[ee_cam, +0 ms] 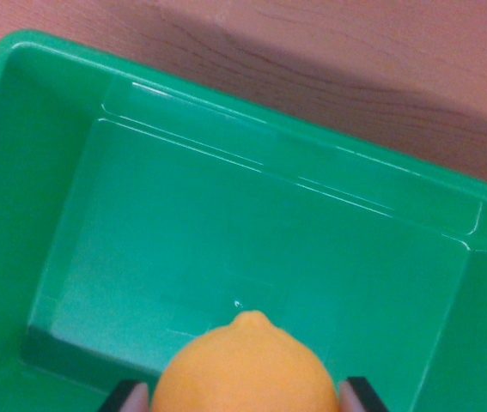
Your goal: Pick fruit
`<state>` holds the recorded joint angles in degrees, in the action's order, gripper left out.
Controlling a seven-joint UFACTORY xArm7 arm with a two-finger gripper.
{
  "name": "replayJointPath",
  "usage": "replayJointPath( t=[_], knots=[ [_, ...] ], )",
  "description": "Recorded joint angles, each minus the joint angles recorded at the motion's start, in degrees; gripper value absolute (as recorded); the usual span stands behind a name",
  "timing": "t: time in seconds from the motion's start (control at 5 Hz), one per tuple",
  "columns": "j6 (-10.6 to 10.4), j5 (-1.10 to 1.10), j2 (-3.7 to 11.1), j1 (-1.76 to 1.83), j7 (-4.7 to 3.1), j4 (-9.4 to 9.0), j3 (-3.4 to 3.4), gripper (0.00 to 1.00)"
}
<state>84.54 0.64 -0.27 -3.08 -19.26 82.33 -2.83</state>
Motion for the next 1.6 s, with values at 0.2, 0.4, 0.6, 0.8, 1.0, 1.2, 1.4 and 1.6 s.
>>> replayJointPath(
  t=[0.2, 0.4, 0.6, 0.8, 1.0, 1.2, 1.4, 1.6],
  knots=[
    [2.04, 0.03, -0.57, -0.01, -0.01, 1.47, 0.0, 1.0],
    [2.04, 0.03, -0.57, -0.01, -0.01, 1.47, 0.0, 1.0],
    [3.9, 0.05, -1.08, -0.02, -0.01, 2.82, 0.0, 1.0],
    [3.9, 0.05, -1.08, -0.02, -0.01, 2.82, 0.0, 1.0],
    [5.57, 0.08, -1.55, -0.02, -0.02, 4.03, 0.0, 1.0],
    [5.57, 0.08, -1.55, -0.02, -0.02, 4.03, 0.0, 1.0],
    [5.57, 0.08, -1.55, -0.02, -0.02, 4.03, 0.0, 1.0],
    [6.96, 0.09, -1.93, -0.03, -0.02, 5.03, 0.0, 1.0]
  ],
)
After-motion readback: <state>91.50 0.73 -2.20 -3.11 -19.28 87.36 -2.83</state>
